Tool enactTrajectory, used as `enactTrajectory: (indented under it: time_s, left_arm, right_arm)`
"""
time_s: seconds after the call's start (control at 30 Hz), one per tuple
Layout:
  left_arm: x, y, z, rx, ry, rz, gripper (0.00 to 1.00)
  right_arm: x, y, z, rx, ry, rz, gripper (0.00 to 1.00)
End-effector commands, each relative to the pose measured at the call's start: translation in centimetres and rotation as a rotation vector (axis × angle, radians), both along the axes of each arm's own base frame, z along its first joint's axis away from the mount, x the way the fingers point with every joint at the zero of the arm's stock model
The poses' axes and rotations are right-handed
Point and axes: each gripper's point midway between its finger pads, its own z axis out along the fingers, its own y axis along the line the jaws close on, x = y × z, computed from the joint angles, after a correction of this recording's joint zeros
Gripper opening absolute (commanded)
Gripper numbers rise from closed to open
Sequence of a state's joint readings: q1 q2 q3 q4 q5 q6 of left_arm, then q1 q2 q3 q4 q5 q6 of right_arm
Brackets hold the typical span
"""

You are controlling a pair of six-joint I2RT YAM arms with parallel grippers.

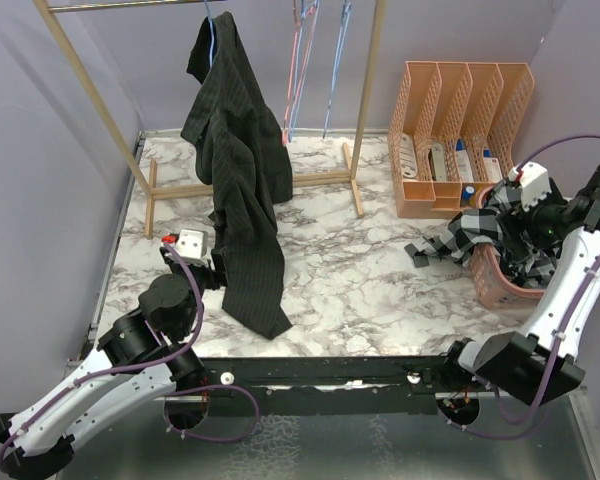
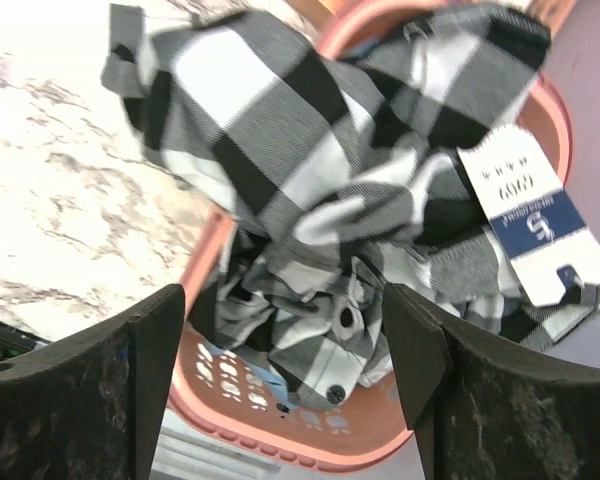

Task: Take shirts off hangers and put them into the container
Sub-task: Place the shirt in the bin.

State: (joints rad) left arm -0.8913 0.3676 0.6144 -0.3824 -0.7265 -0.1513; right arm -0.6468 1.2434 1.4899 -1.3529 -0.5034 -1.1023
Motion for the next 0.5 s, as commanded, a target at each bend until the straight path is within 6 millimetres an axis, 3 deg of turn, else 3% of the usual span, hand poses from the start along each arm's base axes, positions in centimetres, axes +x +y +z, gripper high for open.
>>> enactTrajectory:
  time_s: [0.0,0.07,0.17,0.27,0.33,0.47]
  left_arm:
    - [0.0,0.3,0.7,-0.030,-0.018,0.013,0.64]
    - [0.0,0.3,0.7,-0.029,-0.018,0.012,0.64]
    - [0.0,0.2,0.6,-0.024,-0.014,0.012,0.64]
    - [0.1,0.1,0.5,-0.016,-0.009,0.011,0.64]
    - [0.1,0.1,0.5,-0.016,-0.008,0.011,0.64]
    - [-0.1,0.5,0.7,-0.031,-0.017,0.020,0.64]
  right_arm:
    - [-0.3,4.0,1.7,0.035,-0.024,0.078,0.80]
    - [0.5,5.7,2.2,0.049,-0.013,0.103,0.80]
    - [1.6,10.6,1.4,0.043,0.086,0.163,0.80]
    - [2.1,16.8,-1.5,-0.074,0.179,0.205,0.79]
    - [2.4,19.4,-3.4,-0.164,0.175,0.218,0.79]
    - [5.4,19.2,-5.1,-0.267,0.118,0.186,0.81]
